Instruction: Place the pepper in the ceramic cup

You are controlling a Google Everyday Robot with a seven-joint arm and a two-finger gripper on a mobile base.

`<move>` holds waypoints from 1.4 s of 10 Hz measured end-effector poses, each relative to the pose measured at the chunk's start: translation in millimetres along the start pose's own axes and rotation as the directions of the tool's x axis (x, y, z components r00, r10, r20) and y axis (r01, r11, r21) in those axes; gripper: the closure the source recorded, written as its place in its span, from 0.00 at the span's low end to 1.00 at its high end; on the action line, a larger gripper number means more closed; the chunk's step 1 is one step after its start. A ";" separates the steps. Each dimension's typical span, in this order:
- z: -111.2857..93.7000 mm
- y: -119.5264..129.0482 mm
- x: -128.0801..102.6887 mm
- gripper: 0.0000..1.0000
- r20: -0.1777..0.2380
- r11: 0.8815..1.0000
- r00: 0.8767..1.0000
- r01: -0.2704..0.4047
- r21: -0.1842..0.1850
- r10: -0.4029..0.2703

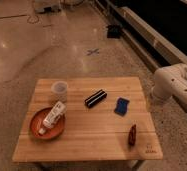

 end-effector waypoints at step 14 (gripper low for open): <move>-5.0 -30.7 -7.4 0.58 0.005 1.000 1.000 0.007 0.010 -0.007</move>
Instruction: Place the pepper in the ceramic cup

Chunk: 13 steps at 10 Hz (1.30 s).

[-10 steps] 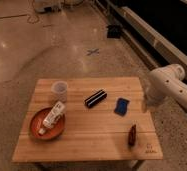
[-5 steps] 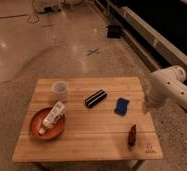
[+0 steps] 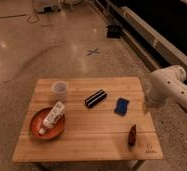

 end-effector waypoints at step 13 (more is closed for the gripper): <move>7.4 8.7 -9.5 0.58 0.033 1.000 0.999 0.027 0.004 -0.027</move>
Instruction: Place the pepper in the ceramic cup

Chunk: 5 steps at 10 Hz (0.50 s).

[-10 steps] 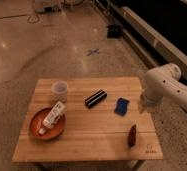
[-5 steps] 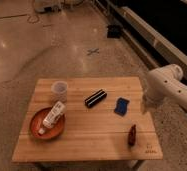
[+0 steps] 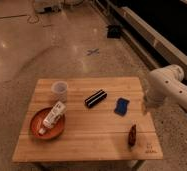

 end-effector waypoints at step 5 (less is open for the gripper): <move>-4.9 -2.5 7.9 0.58 0.004 1.000 1.000 -0.008 -0.010 0.008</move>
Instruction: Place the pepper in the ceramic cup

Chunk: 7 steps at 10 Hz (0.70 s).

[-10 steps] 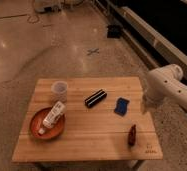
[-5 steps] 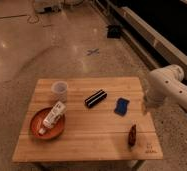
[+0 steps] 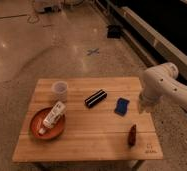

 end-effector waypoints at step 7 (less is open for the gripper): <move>4.2 -12.5 -5.7 0.58 0.019 1.000 1.000 -0.004 0.011 0.004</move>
